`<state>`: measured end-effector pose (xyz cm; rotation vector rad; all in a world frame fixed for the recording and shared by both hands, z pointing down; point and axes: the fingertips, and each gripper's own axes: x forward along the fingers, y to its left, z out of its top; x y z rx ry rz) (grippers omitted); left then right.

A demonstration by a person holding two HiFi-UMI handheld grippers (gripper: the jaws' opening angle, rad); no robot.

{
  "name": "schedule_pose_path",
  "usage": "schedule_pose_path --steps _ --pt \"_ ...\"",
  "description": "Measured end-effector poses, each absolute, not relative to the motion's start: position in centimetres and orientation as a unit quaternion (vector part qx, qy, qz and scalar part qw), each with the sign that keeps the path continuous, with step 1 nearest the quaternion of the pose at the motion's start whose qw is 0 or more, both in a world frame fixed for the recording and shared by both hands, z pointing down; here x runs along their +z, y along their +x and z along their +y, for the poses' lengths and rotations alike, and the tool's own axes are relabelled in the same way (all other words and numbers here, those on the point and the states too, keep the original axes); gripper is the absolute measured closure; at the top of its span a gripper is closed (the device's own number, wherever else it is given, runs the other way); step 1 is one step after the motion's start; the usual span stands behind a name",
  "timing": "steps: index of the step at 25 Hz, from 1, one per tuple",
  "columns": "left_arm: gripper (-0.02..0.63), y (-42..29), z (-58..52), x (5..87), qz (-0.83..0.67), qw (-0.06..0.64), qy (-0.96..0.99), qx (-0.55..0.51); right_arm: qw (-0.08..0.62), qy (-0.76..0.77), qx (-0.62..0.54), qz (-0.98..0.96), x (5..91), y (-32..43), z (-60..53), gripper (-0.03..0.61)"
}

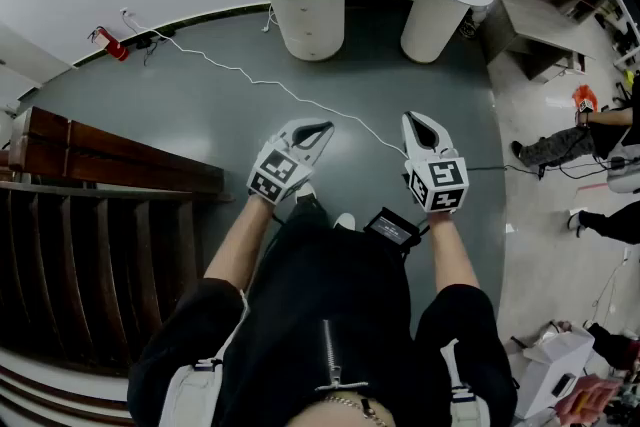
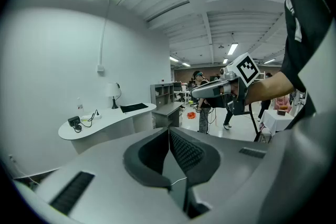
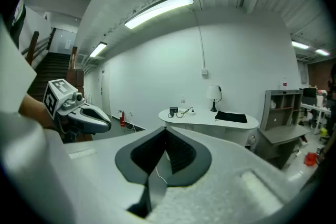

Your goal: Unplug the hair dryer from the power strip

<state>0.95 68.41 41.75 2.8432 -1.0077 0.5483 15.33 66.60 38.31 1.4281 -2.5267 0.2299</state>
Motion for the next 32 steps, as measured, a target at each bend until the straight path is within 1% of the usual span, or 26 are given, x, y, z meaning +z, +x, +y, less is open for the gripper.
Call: schedule_pose_path --steps 4,11,21,32 --pt "0.598 1.2 68.3 41.6 -0.328 0.036 0.927 0.179 0.083 0.483 0.082 -0.868 37.6 15.4 66.4 0.574" --pt "0.599 1.1 68.3 41.7 -0.331 0.037 0.925 0.182 0.099 0.482 0.079 -0.867 38.2 15.2 66.5 0.574" --pt "0.598 1.2 68.5 42.0 -0.339 0.043 0.922 0.181 0.101 0.474 0.088 -0.87 38.7 15.1 66.5 0.574" --pt "0.598 0.4 64.7 41.9 -0.34 0.05 0.922 0.177 0.102 0.474 0.095 -0.87 38.8 14.3 63.0 0.574"
